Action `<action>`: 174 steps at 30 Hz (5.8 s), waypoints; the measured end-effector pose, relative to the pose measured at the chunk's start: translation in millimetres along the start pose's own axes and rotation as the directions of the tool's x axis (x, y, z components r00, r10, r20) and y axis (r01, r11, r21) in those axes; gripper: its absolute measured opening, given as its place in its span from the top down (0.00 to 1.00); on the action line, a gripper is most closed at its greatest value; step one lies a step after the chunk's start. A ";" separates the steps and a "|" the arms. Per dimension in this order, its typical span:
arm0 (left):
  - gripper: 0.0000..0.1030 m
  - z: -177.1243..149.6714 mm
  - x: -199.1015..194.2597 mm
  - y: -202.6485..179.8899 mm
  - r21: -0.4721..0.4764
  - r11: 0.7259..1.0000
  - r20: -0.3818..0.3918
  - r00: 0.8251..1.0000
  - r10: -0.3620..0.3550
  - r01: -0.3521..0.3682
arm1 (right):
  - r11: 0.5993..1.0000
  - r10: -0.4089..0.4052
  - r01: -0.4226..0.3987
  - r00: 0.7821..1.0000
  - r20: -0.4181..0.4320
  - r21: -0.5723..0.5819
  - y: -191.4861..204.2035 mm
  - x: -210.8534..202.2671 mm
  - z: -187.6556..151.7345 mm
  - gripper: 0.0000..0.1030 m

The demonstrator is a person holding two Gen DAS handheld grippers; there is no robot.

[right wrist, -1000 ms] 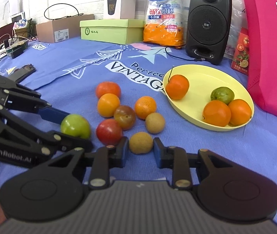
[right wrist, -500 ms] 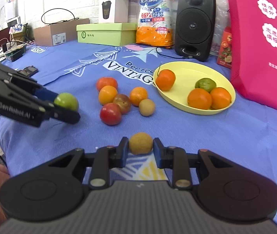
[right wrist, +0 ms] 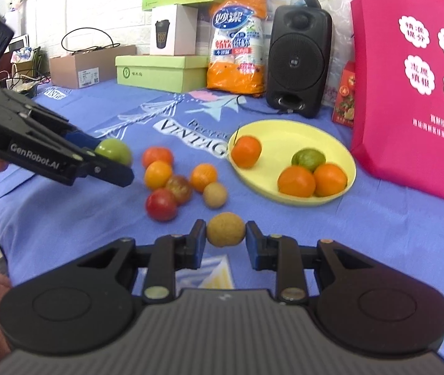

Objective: Organize fruits
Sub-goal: 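Place the green mango and kiwi onto the yellow plate, open both tools, then grasp a tangerine with the left tool while the right tool grasps a red tomato, then carry the tangerine and tomato over the yellow plate and open both tools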

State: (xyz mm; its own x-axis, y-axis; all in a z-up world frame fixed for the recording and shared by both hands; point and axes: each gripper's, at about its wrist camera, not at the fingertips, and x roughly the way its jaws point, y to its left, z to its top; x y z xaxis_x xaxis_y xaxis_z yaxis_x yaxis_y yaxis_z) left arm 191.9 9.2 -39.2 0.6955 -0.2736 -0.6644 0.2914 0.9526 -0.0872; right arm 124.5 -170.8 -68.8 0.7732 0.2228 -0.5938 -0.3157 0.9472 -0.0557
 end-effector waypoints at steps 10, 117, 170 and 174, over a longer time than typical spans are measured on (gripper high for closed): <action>0.56 87.1 76.4 4.7 0.047 0.999 0.004 1.000 0.027 -0.028 | 0.999 -0.042 0.043 0.999 0.018 -0.028 -22.1 46.1 40.5 0.74; 0.63 -5.7 72.0 51.1 -0.026 0.996 -0.027 0.996 0.087 -0.088 | 0.992 0.125 -0.126 0.990 -0.069 -0.007 43.5 49.1 -4.4 0.70; 0.27 148.1 191.3 -4.0 0.047 0.997 -0.037 0.998 0.058 -0.056 | 0.996 -0.085 0.085 0.996 0.004 -0.007 -55.9 106.9 62.8 0.57; 0.27 141.1 166.5 6.1 0.045 0.997 -0.010 0.998 0.069 -0.069 | 0.996 -0.088 0.088 0.996 0.018 0.001 -53.9 94.1 56.8 0.56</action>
State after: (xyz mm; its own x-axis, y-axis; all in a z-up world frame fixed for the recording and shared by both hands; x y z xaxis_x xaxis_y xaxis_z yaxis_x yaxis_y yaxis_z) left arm 402.2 -49.3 -45.7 0.7076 -0.2057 -0.6760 0.2724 0.9621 -0.0075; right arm 245.5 -187.8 -76.1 0.8076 0.1428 -0.5722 -0.2458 0.9634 -0.1064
